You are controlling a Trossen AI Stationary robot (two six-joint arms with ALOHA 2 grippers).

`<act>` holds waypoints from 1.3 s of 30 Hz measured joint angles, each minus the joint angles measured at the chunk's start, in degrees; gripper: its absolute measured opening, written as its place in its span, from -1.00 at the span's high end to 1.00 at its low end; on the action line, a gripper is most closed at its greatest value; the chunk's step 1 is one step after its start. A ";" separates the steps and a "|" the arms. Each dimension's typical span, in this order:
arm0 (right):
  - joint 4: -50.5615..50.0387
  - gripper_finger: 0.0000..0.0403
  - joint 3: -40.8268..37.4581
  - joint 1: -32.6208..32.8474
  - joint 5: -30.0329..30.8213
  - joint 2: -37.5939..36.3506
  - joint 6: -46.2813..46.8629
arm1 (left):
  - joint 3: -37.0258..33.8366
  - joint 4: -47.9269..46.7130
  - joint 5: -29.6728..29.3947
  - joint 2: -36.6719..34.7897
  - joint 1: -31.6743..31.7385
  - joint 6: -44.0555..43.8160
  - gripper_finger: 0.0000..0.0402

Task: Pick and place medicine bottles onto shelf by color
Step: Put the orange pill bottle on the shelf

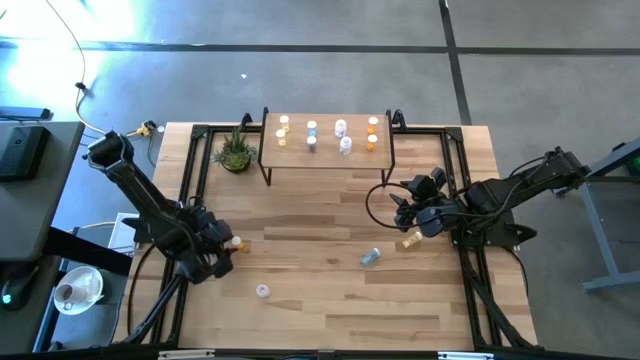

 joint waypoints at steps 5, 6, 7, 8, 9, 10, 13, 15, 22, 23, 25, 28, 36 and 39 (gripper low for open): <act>0.00 -0.04 0.00 0.00 0.00 0.00 0.00 | -0.02 1.23 -0.15 4.29 -0.03 -1.90 0.03; 0.00 -0.04 0.00 0.02 0.00 0.00 0.00 | -0.02 2.12 -0.37 5.23 -0.05 -1.88 0.03; 0.02 -0.04 0.00 0.02 0.00 0.00 0.00 | -0.02 2.97 -0.57 6.15 -0.05 -1.88 0.03; 0.02 -0.04 0.00 0.00 0.00 0.00 0.00 | -0.02 3.71 -0.78 7.06 -0.05 -1.90 0.03; 0.02 -0.04 0.00 0.00 0.00 0.00 0.00 | -0.02 4.42 -0.99 8.05 -0.07 -1.90 0.03; 0.02 -0.04 0.00 0.00 0.00 0.00 0.00 | -0.02 4.97 -1.13 9.01 -0.07 -1.95 0.03; 0.02 -0.04 0.00 0.02 0.00 0.00 0.00 | -0.02 5.54 -1.13 11.66 -0.12 -3.14 0.03; 0.02 -0.04 0.00 0.02 0.00 0.00 0.00 | -0.02 5.48 -1.25 13.14 -0.64 -4.64 0.03; 0.02 -0.04 0.00 0.00 0.00 0.00 0.00 | -0.02 5.45 -6.51 16.83 -5.08 -12.57 0.03; 0.02 -0.04 0.00 0.01 0.00 0.00 0.00 | -0.02 5.46 -7.87 17.25 -5.76 -13.85 0.03; 0.02 -0.04 0.00 0.02 0.00 0.00 0.00 | -0.02 5.41 -9.60 18.09 -6.83 -16.24 0.03; 0.02 -0.04 0.00 0.00 0.00 0.00 0.00 | -0.02 5.39 -10.45 19.65 -7.75 -18.70 0.03; 0.04 -0.04 0.00 0.01 0.00 0.00 0.00 | -0.02 5.37 -13.02 25.71 -8.06 -24.27 0.03; 0.04 -0.04 0.00 0.00 0.00 0.00 0.00 | -0.02 5.47 -12.93 27.22 -8.39 -25.76 0.04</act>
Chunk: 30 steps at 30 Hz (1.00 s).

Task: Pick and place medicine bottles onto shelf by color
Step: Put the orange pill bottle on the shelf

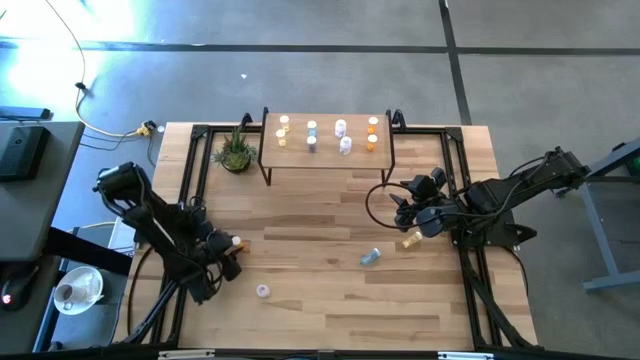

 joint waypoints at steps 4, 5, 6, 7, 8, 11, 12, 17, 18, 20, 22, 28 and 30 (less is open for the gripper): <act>0.00 -0.04 0.00 0.02 0.00 0.00 0.00 | 0.00 0.06 -0.29 1.13 -0.32 -1.12 0.14; 0.00 -0.04 0.00 0.01 0.00 0.00 0.00 | 0.00 0.14 -0.44 1.38 -0.32 -1.19 0.17; 0.00 -0.04 0.00 0.00 0.00 0.00 0.00 | 0.00 0.13 -0.53 1.54 -0.32 -1.19 0.21; 0.00 -0.04 0.00 0.02 0.00 0.00 0.00 | 0.00 0.10 -0.84 1.62 -0.32 -1.19 0.25; 0.00 -0.04 0.00 0.00 0.00 0.00 0.00 | 0.00 0.16 -1.32 1.64 -0.32 -1.21 0.29; 0.00 -0.04 0.00 0.00 -0.01 0.00 0.00 | 0.00 0.17 -2.45 1.64 -0.31 -1.22 0.39; 0.00 -0.04 0.00 0.01 -0.01 0.00 0.00 | 0.00 0.15 -2.63 1.64 -0.30 -1.24 0.42; 0.00 -0.04 0.00 0.00 0.00 0.00 0.00 | 0.00 0.16 -2.77 1.64 -0.30 -1.63 0.53; 0.00 -0.04 0.00 0.02 -0.02 0.00 0.00 | 0.00 0.16 -2.77 1.64 -0.30 -1.63 0.55; 0.00 -0.04 0.00 0.02 0.00 0.00 0.00 | 0.00 0.16 -2.77 1.64 -0.31 -1.63 0.56; 0.02 -0.04 0.00 0.00 -0.01 0.00 0.00 | 0.01 0.16 -2.77 1.60 -0.30 -1.63 0.57; 3.52 -0.04 0.00 0.00 -0.18 0.00 -2.44 | 0.84 -0.09 -2.73 -1.35 0.11 1.06 0.58; 6.15 -0.04 0.00 0.00 -1.62 0.00 -5.26 | 1.52 -0.07 -2.71 -3.27 0.88 4.05 0.58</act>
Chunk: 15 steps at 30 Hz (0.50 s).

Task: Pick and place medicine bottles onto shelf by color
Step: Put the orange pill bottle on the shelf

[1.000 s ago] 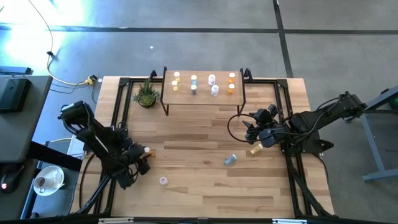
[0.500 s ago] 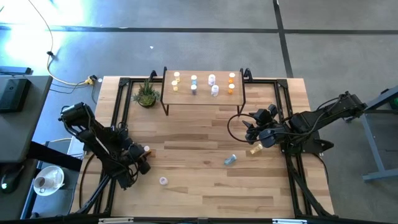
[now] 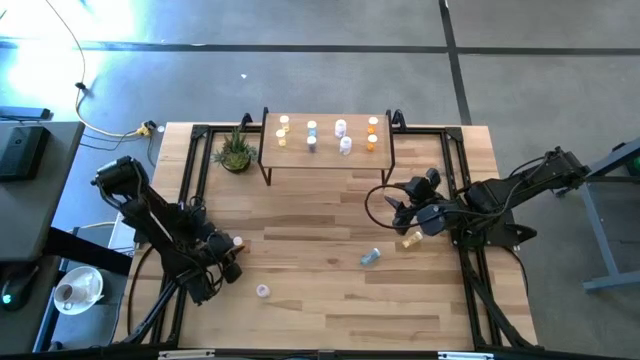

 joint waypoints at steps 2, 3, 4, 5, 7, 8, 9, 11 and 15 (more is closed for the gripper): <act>3.00 -0.04 0.00 0.01 -1.79 0.01 -3.06 | 0.71 -0.03 -0.02 -2.43 1.15 3.94 0.58; 4.40 -0.04 0.00 0.02 -2.65 0.00 -4.64 | 1.14 -0.01 -0.02 -3.66 1.86 6.16 0.58; 5.92 -0.04 0.00 0.02 -3.55 0.01 -6.43 | 1.50 0.10 -0.02 -4.85 2.64 8.50 0.58; 7.50 -0.04 0.00 0.02 -4.34 0.09 -8.31 | 1.87 0.08 0.01 -6.18 3.42 10.96 0.58; 10.42 -0.04 0.00 0.02 -5.95 0.15 -11.68 | 2.79 0.30 -0.02 -8.52 5.19 16.15 0.58; 11.84 -0.04 0.00 0.01 -6.65 0.17 -13.40 | 3.35 0.38 0.01 -9.78 6.20 19.10 0.58; 13.27 -0.04 0.00 0.02 -7.50 0.17 -14.95 | 3.91 0.52 -0.02 -10.87 7.20 22.23 0.58; 15.63 -0.04 0.00 0.02 -8.92 0.17 -17.66 | 5.21 1.30 0.01 -12.74 9.40 28.68 0.58; 19.17 -0.04 0.00 0.02 -10.49 0.17 -22.45 | 7.86 4.75 1.25 -15.78 14.53 42.48 0.58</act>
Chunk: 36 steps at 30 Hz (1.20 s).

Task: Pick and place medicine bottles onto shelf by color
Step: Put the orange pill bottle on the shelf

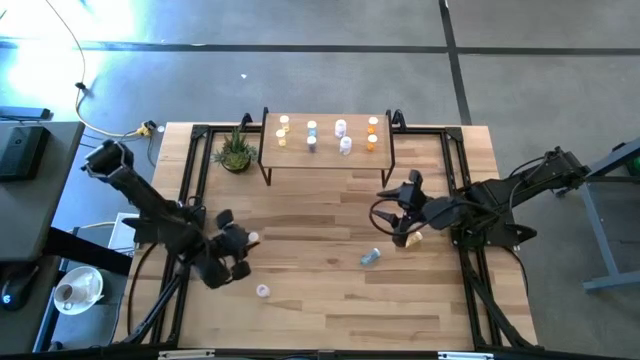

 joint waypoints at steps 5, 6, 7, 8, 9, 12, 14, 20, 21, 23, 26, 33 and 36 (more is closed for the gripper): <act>1.90 -0.04 0.00 0.00 -0.71 0.00 -2.30 | 2.63 8.46 3.33 -1.41 6.95 16.97 0.59; 2.10 -0.04 0.00 0.00 -0.83 0.00 -2.31 | 3.10 10.65 4.34 -1.43 8.27 20.22 0.59; 2.15 -0.04 0.00 0.00 -0.85 0.02 -2.32 | 3.55 12.77 5.30 -1.41 9.56 23.21 0.59; 2.31 -0.04 0.00 0.00 -0.96 0.11 -2.32 | 3.95 14.82 6.27 -1.41 10.86 26.07 0.59; 2.76 -0.04 0.00 -0.02 -1.21 0.33 -2.34 | 4.31 16.93 7.27 -1.40 12.07 28.70 0.59; 3.51 -0.04 -0.02 -0.13 -2.54 1.13 -3.65 | 5.15 22.90 10.68 -0.81 15.63 35.59 0.59; 4.05 -0.04 -0.02 -0.26 -3.47 2.06 -5.23 | 5.67 26.00 13.43 -0.73 17.70 39.40 0.59; 10.45 -0.04 -0.02 -0.45 -4.26 5.88 -11.68 | 5.90 33.12 20.26 0.06 23.15 45.58 0.59; 11.67 -0.04 -0.02 -0.57 -4.33 6.50 -12.77 | 5.90 33.43 21.24 0.24 23.95 45.97 0.59; 14.24 -0.04 -0.02 -0.95 -4.80 7.76 -14.27 | 5.90 34.32 23.09 0.92 25.30 46.57 0.59; 16.90 -0.04 -0.02 -2.14 -6.29 9.35 -15.50 | 5.90 36.19 25.90 2.39 27.15 47.51 0.59; 21.61 -0.04 -0.02 -6.39 -14.19 12.03 -15.56 | 5.90 39.42 30.34 6.72 29.53 47.93 0.59; 23.05 -0.04 -0.02 -8.10 -17.22 13.02 -15.15 | 5.90 40.21 30.36 8.23 29.97 47.93 0.59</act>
